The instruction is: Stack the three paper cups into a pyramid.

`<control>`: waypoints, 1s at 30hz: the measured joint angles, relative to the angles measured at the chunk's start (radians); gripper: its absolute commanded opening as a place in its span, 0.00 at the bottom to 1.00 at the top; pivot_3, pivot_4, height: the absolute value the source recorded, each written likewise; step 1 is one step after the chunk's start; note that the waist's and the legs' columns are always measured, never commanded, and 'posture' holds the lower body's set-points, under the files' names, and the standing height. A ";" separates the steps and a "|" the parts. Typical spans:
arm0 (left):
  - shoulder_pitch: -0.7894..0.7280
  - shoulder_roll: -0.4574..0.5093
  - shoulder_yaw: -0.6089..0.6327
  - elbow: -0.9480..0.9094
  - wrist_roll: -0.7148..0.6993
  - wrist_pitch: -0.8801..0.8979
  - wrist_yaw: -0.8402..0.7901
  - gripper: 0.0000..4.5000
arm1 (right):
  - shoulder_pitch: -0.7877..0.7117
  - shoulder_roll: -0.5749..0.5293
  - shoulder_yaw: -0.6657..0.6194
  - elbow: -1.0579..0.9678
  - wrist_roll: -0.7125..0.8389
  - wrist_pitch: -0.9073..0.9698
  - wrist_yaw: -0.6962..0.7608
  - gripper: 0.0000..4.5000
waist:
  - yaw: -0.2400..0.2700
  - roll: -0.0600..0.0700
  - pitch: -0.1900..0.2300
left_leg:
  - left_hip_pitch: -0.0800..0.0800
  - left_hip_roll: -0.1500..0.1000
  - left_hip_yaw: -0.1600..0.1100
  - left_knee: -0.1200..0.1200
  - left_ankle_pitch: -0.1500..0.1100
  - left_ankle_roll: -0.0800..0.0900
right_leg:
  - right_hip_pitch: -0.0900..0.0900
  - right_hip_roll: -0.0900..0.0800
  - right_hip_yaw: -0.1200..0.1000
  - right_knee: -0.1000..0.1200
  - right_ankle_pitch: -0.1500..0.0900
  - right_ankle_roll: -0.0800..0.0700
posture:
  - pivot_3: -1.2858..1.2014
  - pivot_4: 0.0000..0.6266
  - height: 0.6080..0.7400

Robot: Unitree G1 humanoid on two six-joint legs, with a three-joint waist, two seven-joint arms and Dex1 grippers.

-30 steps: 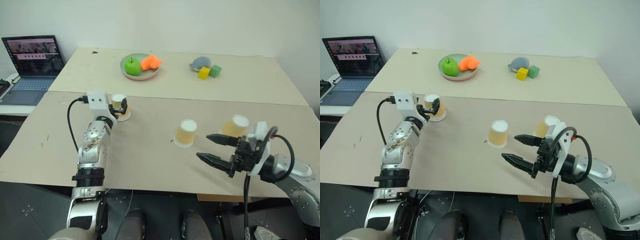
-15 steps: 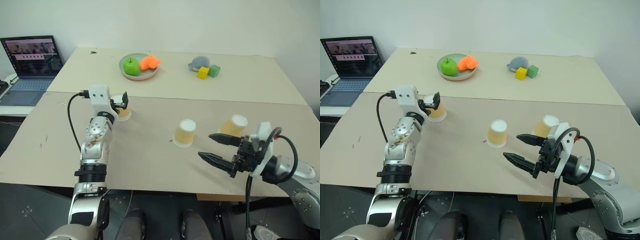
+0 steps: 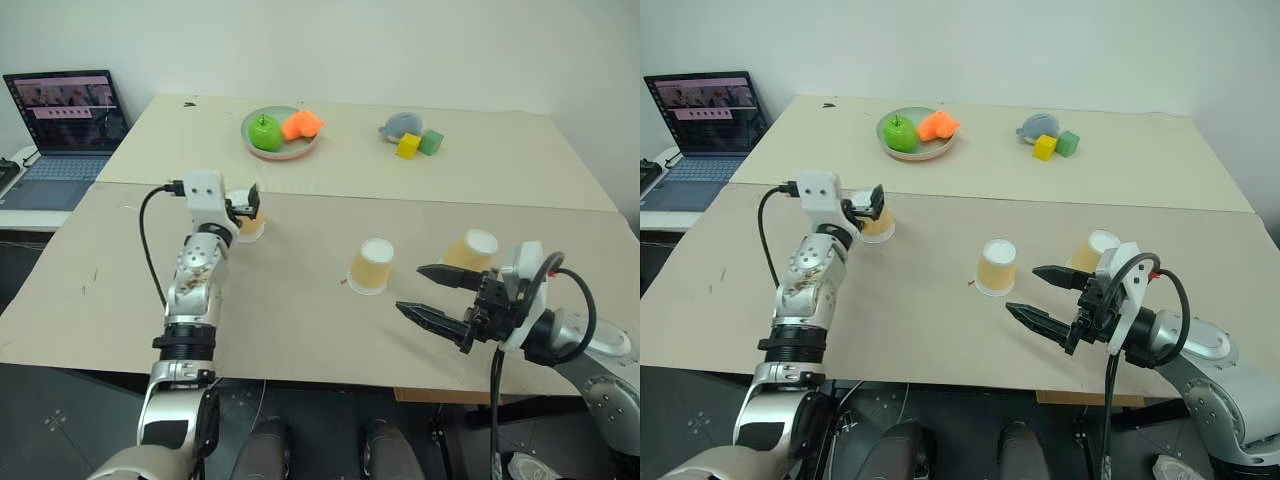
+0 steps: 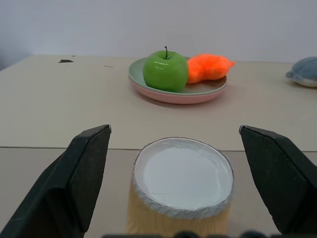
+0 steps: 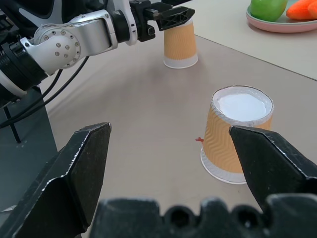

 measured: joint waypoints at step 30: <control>0.000 -0.004 -0.012 0.052 0.020 -0.015 -0.011 0.61 | 0.025 -0.001 -0.041 -0.010 0.002 0.000 -0.018 1.00 | 0.000 0.000 0.000 | 0.000 0.000 0.000 0.000 0.000 0.000 | 0.000 0.000 0.000 0.000 0.000 0.000 | 0.52 0.24 0.53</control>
